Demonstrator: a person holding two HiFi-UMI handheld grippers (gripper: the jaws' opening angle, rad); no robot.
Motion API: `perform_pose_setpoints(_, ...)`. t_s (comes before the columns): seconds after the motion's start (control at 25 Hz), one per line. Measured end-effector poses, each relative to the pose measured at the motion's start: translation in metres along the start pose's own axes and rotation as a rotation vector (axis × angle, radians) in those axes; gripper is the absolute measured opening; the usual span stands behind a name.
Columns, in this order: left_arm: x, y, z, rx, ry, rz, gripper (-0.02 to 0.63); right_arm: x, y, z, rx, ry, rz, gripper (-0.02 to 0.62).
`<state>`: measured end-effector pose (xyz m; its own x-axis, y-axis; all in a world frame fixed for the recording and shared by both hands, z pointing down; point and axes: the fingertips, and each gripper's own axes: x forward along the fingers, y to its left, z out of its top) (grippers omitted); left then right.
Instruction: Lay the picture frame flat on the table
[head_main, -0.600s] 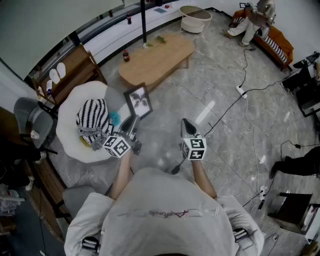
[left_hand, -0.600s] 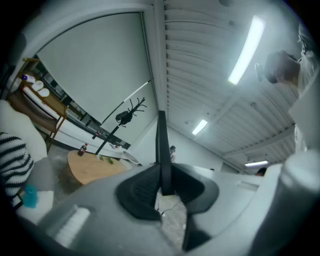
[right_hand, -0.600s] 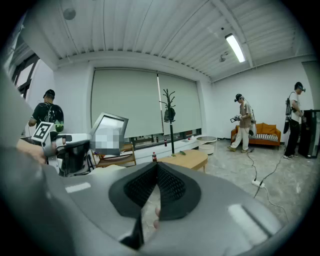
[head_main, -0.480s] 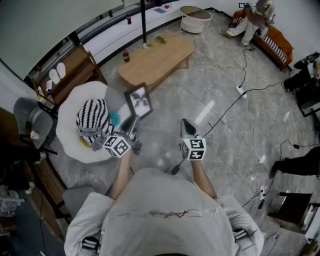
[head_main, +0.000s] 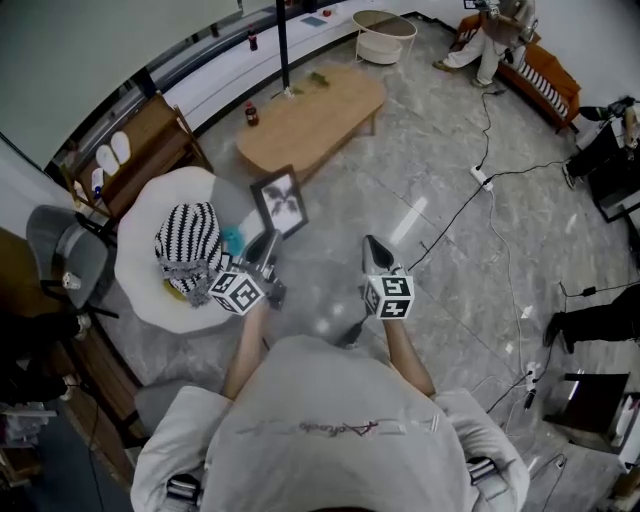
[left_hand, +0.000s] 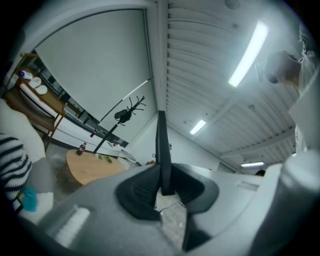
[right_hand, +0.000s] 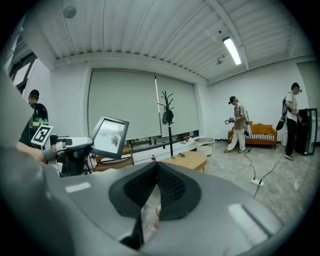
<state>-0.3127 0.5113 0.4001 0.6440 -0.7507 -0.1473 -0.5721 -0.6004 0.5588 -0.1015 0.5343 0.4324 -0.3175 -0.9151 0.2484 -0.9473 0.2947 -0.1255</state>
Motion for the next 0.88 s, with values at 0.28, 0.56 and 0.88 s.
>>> perform_pose_setpoints(0.28,-0.003,0.014,0.012,-0.013,0.005,-0.037,0.069,0.003,0.018,-0.001,-0.005,0.001,-0.031,0.006)
perform_pose_setpoints(0.56,-0.004,0.023,0.012,-0.029,0.022,-0.054,0.069,0.002,0.025,-0.01,-0.001,0.014,-0.057,0.006)
perform_pose_setpoints(0.88,0.009,0.026,0.003,-0.036,0.039,-0.073,0.069,0.003,0.017,-0.012,0.004,0.019,-0.081,0.006)
